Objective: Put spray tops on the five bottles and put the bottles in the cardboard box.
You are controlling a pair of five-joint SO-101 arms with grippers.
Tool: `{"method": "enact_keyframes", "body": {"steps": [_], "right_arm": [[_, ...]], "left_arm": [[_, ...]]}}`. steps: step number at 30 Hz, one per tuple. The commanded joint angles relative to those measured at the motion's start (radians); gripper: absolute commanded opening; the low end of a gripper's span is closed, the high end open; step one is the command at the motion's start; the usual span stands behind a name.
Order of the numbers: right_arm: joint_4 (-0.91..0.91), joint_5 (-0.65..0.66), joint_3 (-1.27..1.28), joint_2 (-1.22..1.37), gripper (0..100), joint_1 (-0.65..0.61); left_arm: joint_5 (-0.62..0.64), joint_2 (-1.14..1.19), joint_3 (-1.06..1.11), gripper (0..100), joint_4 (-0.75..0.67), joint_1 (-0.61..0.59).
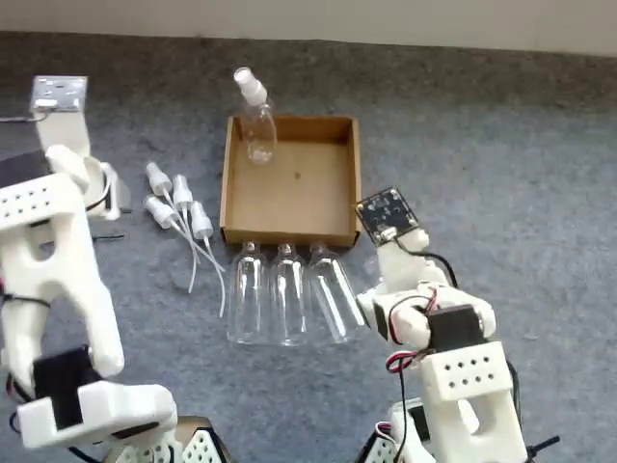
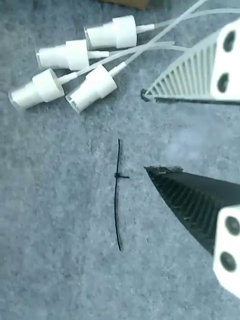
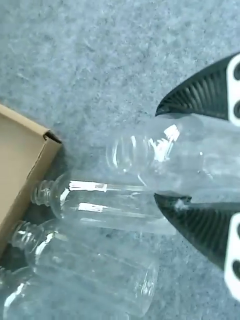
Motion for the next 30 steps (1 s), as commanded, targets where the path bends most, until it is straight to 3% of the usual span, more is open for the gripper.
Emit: {"method": "enact_keyframes", "body": {"steps": [1,7,15,30], "right_arm": [[-0.012,-0.034,0.004,-0.061,5.9,0.001],[0.001,-0.035,0.077,-0.134,5.9,-0.002],[0.001,-0.032,0.079,-0.153,6.0,-0.002],[0.001,-0.035,0.081,-0.151,6.0,-0.002]], "left_arm": [[0.087,0.111,-0.119,23,-0.023,0.077],[0.302,0.294,-0.180,20,-0.127,0.097],[0.477,0.472,-0.183,18,-0.249,0.116],[0.503,0.535,-0.174,18,-0.273,0.114]]}}
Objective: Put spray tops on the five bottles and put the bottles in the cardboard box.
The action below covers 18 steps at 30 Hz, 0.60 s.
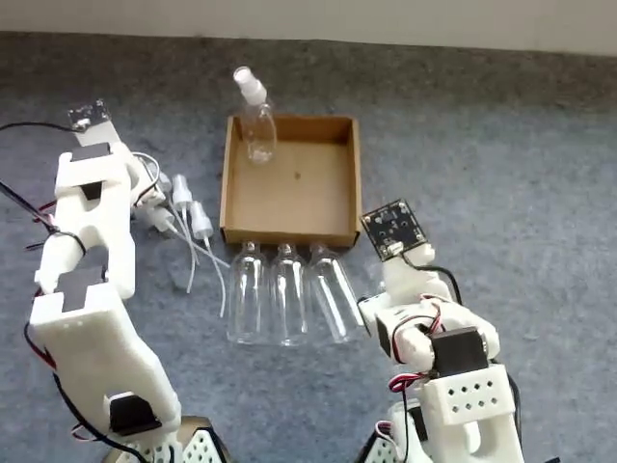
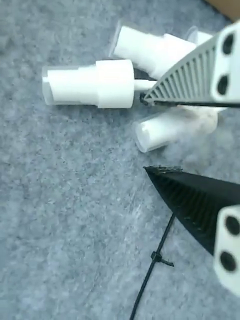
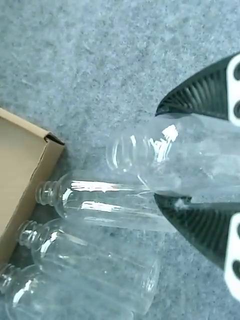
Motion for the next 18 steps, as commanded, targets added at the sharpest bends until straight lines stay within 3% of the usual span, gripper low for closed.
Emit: {"method": "enact_keyframes", "body": {"steps": [1,10,18], "right_arm": [[0.001,-0.011,-0.007,-0.013,6.0,-0.002],[0.002,-0.008,-0.005,-0.013,6.0,-0.005],[0.015,-0.003,0.013,-0.013,6.0,-0.001]], "left_arm": [[0.003,-0.008,-0.022,18,-0.003,0.012],[0.000,-0.008,-0.022,8,0.107,0.012],[-0.115,-0.048,-0.065,4,0.241,-0.044]]}}
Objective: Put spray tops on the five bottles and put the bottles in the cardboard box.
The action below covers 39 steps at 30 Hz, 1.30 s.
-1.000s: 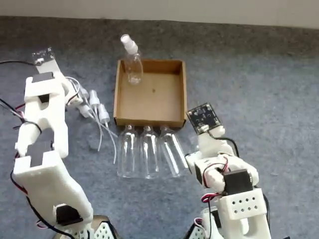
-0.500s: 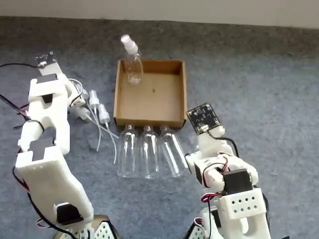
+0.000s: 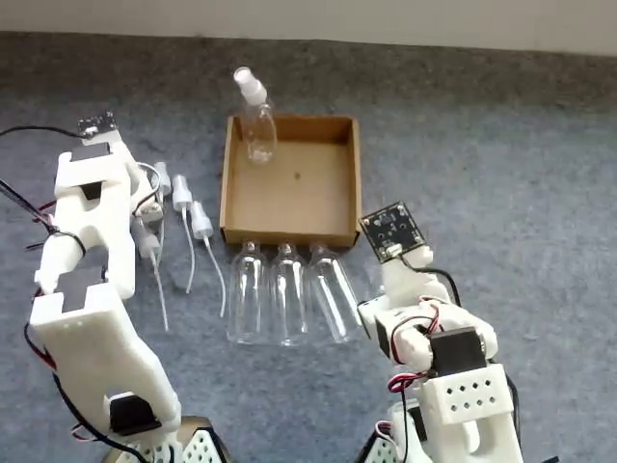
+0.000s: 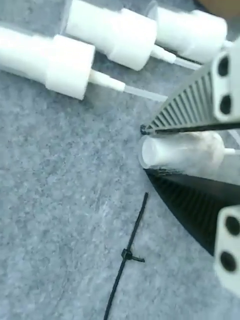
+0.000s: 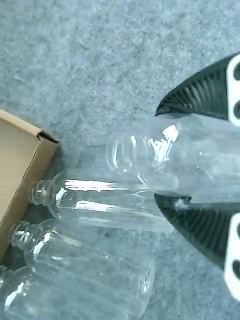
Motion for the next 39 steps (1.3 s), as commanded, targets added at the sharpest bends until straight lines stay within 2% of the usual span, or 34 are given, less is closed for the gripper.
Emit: {"method": "enact_keyframes", "body": {"steps": [1,8,17,21,26,29,34,39], "right_arm": [[0.024,0.008,-0.010,-0.013,6.0,-0.001],[0.028,0.035,-0.015,-0.018,6.0,-0.001],[0.018,0.034,-0.022,-0.019,6.0,-0.027],[-0.018,0.032,-0.022,-0.019,5.9,-0.125],[-0.120,0.031,-0.022,-0.019,5.9,-0.228],[-0.194,0.025,-0.022,-0.019,5.8,-0.243],[-0.303,-0.066,-0.019,-0.019,5.8,-0.242],[-0.318,-0.068,-0.012,-0.021,5.8,-0.243]], "left_arm": [[-0.060,-0.065,-0.077,4,0.123,-0.058],[-0.149,-0.255,-0.148,4,0.285,-0.128],[-0.221,-0.604,-0.147,4,0.420,-0.120],[-0.249,-0.748,-0.147,4,0.485,-0.061],[-0.250,-0.943,-0.145,4,0.520,0.074],[-0.245,-1.033,-0.145,4,0.519,0.157],[-0.244,-1.106,-0.143,4,0.514,0.269],[-0.207,-1.113,-0.143,4,0.511,0.346]]}}
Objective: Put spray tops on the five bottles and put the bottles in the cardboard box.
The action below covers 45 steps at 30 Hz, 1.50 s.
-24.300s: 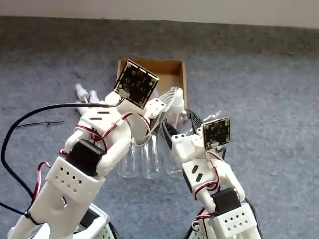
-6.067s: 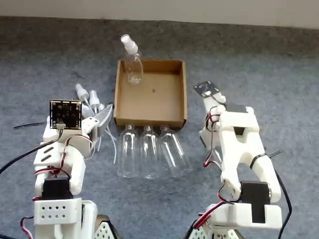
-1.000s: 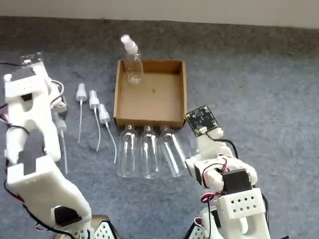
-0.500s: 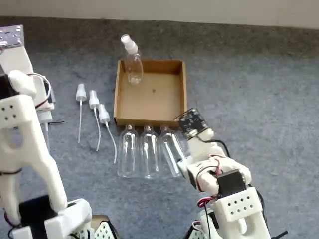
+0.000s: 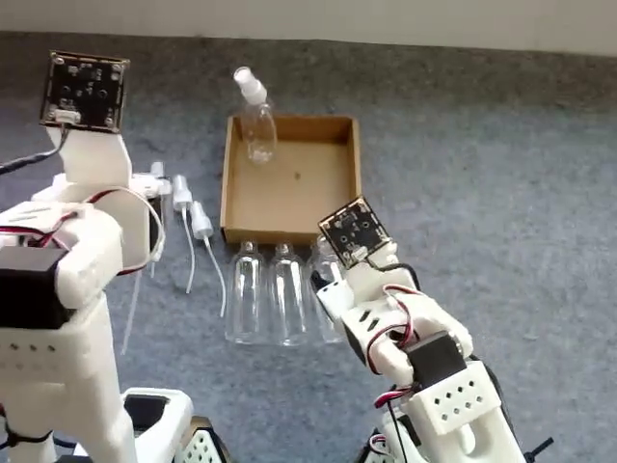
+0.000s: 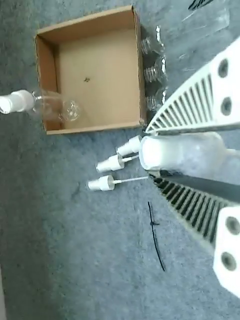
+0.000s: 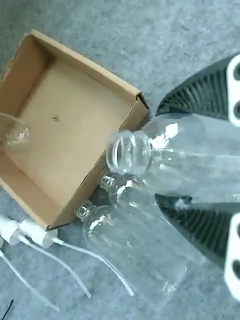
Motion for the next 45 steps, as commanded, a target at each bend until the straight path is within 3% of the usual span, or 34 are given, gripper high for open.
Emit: {"method": "enact_keyframes", "body": {"steps": [1,7,15,20,29,45], "right_arm": [[-0.028,-0.012,-0.012,-0.019,5.8,-0.007],[-0.139,-0.029,-0.007,-0.019,2.6,-0.085],[-0.484,-0.101,0.156,-0.013,0.4,-0.147],[-0.562,-0.161,0.214,-0.018,0.4,-0.165],[-0.630,-0.169,0.243,-0.019,0.4,-0.160],[-0.634,-0.169,0.260,-0.019,0.4,-0.160]], "left_arm": [[0.054,-0.021,-0.035,4,-0.026,0.073],[0.060,-0.110,0.156,4,-0.249,0.177],[0.055,-0.476,0.659,2,-0.861,0.206],[0.060,-0.476,0.734,1,-1.206,0.240],[0.058,-0.325,0.631,1,-1.226,0.479],[0.061,-0.242,0.631,1,-1.272,0.510]]}}
